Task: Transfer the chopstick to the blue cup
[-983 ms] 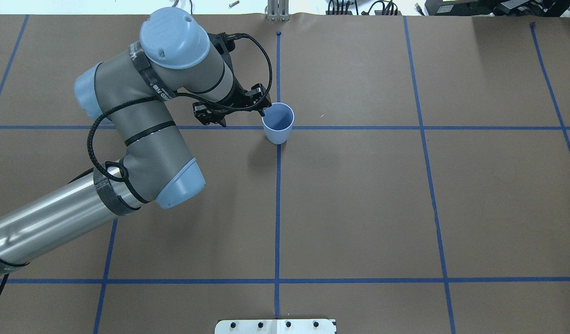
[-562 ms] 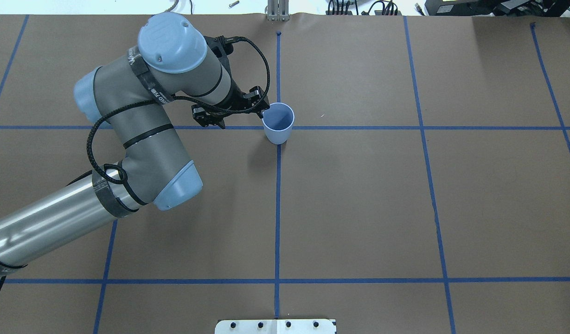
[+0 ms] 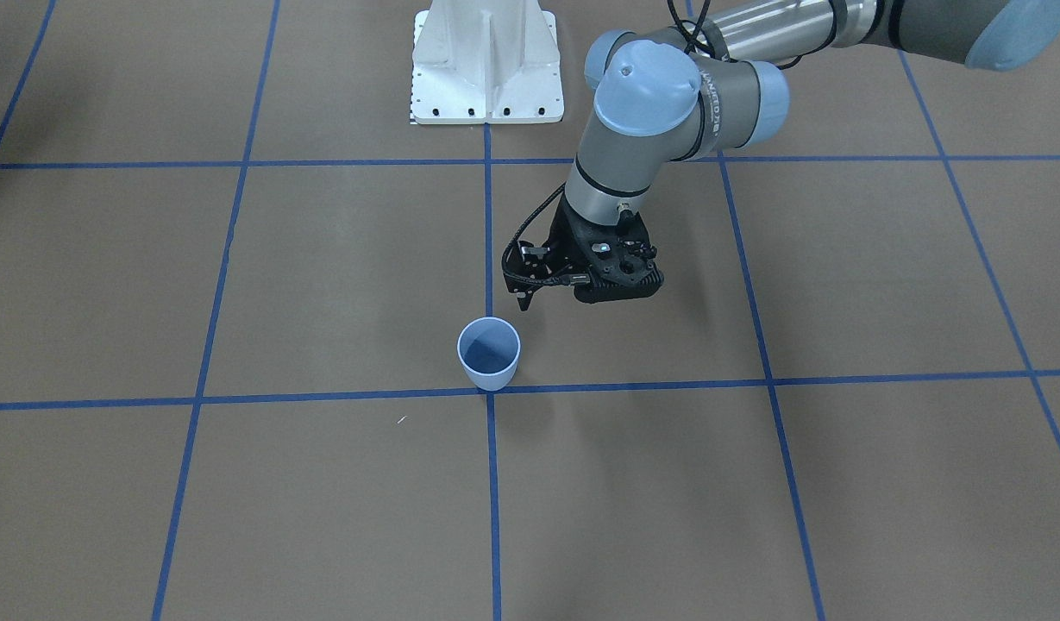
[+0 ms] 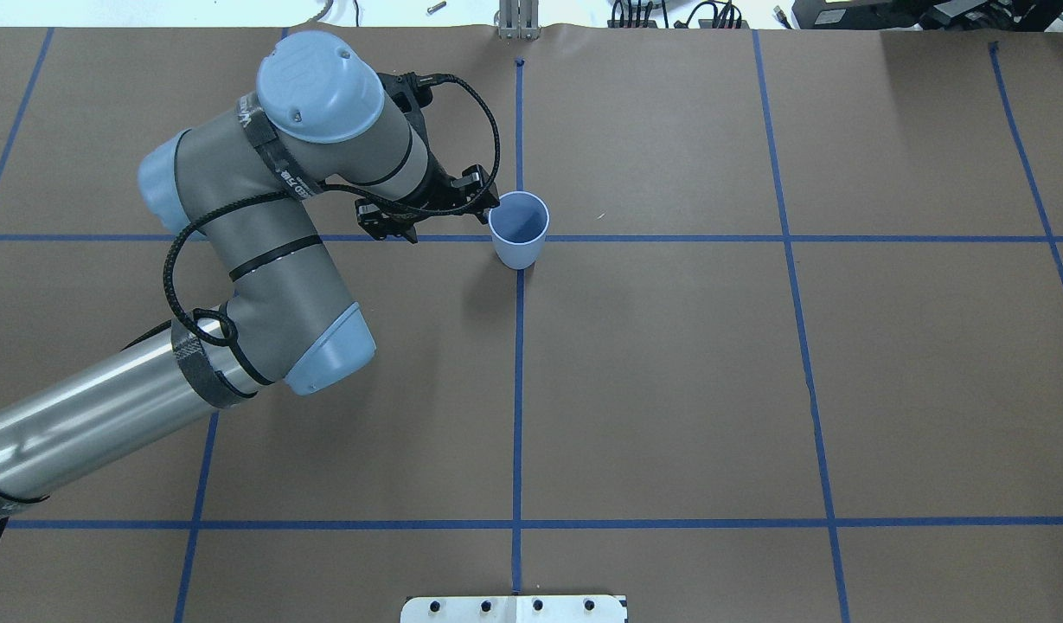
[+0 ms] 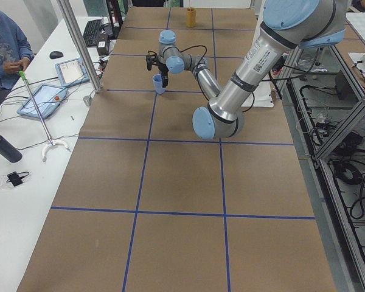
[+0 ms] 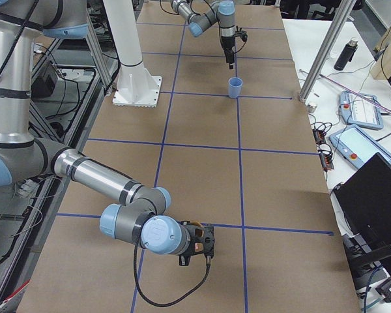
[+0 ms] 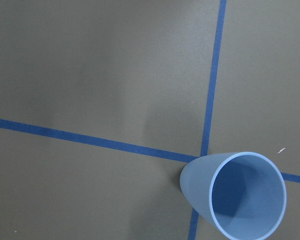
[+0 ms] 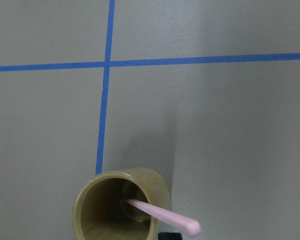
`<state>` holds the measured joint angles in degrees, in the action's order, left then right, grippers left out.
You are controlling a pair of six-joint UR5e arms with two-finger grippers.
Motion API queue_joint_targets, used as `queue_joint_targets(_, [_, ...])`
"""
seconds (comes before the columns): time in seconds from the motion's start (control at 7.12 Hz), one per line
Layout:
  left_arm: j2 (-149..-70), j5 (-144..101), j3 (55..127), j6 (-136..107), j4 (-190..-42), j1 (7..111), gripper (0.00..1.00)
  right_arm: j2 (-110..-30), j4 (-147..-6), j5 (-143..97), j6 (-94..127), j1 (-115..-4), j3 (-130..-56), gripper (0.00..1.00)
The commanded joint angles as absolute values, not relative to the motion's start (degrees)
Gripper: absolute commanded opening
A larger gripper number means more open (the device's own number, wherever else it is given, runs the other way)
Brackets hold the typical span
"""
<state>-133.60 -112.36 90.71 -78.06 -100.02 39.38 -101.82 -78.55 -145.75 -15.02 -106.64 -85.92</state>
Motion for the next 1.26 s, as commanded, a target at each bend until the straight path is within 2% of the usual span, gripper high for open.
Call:
queue_joint_targets(0.0, [-133.6,-112.3,90.5,-78.0,-100.0,39.3,0.95,-102.1,-78.5,-146.2,-14.9,-107.2,-86.1,0.45])
queue_joint_targets(0.14, [-133.6,-112.2,90.2,-78.1,-100.0,39.1,0.96,-102.6,-78.6,-146.4,-14.3,-109.1,-87.5,0.62])
queue_joint_targets(0.28, [-133.7,-112.2,90.2,-78.1,-100.0,39.0,0.96,-102.8,-78.9,-146.4,-14.2,-111.7,-88.9,0.86])
queue_joint_targets(0.42, [-133.7,-112.2,90.2,-78.1,-100.0,38.8,0.97,-102.8,-79.0,-146.3,-14.2,-111.8,-88.5,0.99])
queue_joint_targets(0.98, [-133.6,-112.2,90.1,-78.1,-100.0,38.8,0.97,-102.3,-79.0,-146.3,-12.1,-109.3,-86.2,1.0])
queue_joint_targets(1.12, [-133.6,-112.2,90.1,-78.1,-100.0,38.8,0.97,-102.0,-79.0,-146.6,-12.0,-107.9,-85.3,0.96])
